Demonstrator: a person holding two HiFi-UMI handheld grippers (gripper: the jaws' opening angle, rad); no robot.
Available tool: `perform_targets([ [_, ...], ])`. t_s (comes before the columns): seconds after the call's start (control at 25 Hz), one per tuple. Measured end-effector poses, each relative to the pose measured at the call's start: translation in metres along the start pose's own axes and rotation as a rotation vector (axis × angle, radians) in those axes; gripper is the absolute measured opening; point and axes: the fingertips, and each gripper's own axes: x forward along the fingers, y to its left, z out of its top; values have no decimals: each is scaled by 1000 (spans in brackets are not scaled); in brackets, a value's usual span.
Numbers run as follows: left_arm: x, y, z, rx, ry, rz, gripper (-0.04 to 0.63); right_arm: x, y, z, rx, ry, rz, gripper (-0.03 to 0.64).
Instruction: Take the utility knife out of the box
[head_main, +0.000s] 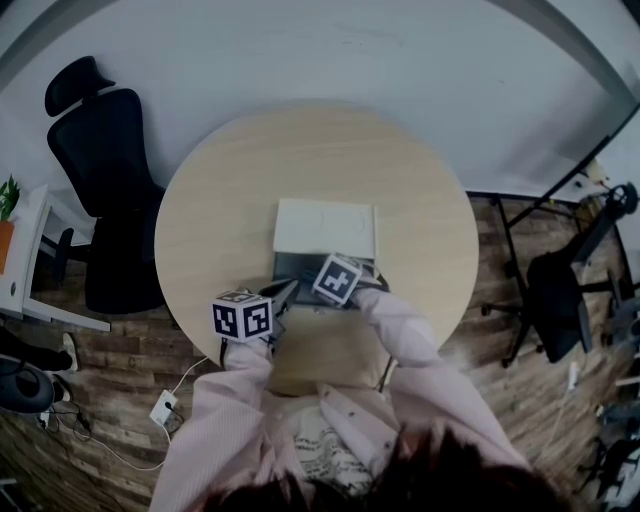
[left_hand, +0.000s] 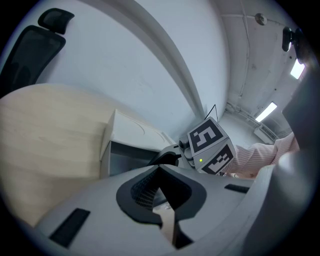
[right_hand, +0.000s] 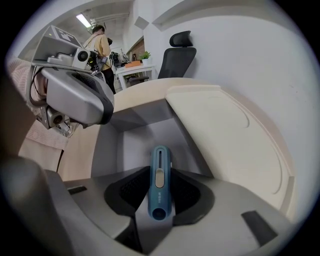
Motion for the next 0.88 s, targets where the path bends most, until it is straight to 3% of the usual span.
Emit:
perform_targets([
  [0.32,2,-1,-2,-7,2,-3,9,-5,-8,-12,-14,58,-46,129],
  [0.88,0,-1,-8,-7,16,-6,9,-7,8,3,22,-66,25,129],
])
